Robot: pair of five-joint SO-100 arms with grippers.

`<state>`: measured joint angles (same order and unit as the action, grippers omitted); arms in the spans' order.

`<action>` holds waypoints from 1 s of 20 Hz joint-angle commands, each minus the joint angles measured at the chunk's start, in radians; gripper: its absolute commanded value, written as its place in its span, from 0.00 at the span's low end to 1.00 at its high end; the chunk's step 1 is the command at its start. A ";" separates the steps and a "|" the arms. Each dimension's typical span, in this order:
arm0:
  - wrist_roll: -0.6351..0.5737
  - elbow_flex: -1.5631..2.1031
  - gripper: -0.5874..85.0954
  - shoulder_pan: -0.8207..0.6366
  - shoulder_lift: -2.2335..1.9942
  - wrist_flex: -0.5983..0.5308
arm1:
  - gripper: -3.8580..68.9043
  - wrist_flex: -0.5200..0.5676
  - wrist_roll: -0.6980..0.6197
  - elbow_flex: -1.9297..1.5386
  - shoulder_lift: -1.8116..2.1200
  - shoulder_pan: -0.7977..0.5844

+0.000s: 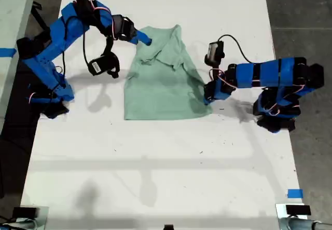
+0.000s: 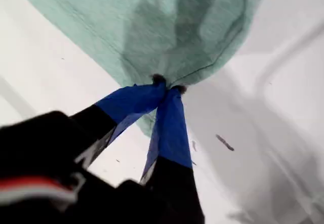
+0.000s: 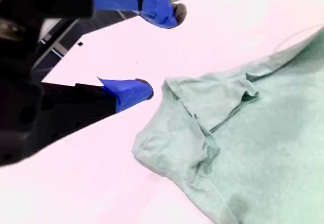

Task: Fold t-shirt

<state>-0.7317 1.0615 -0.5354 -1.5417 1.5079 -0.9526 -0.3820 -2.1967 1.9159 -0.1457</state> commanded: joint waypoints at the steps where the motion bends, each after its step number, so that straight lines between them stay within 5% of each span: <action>1: 0.023 0.026 0.28 0.038 -0.064 -0.014 | 0.04 -0.008 -0.015 0.250 -0.031 0.043; 10: 0.057 0.196 0.27 0.058 -0.164 -0.014 | 0.04 0.181 0.051 0.845 -0.744 0.143; 12: 0.130 0.469 0.28 0.112 -0.325 -0.057 | 0.46 0.112 0.006 0.983 -0.802 0.155; 20: 0.690 1.054 0.29 0.515 -0.425 -0.244 | 0.35 -0.172 -0.086 1.035 -0.629 0.086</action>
<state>-0.1457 2.0985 -0.1150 -1.9880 1.3269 -1.0584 -0.4510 -1.2287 1.1674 -0.0322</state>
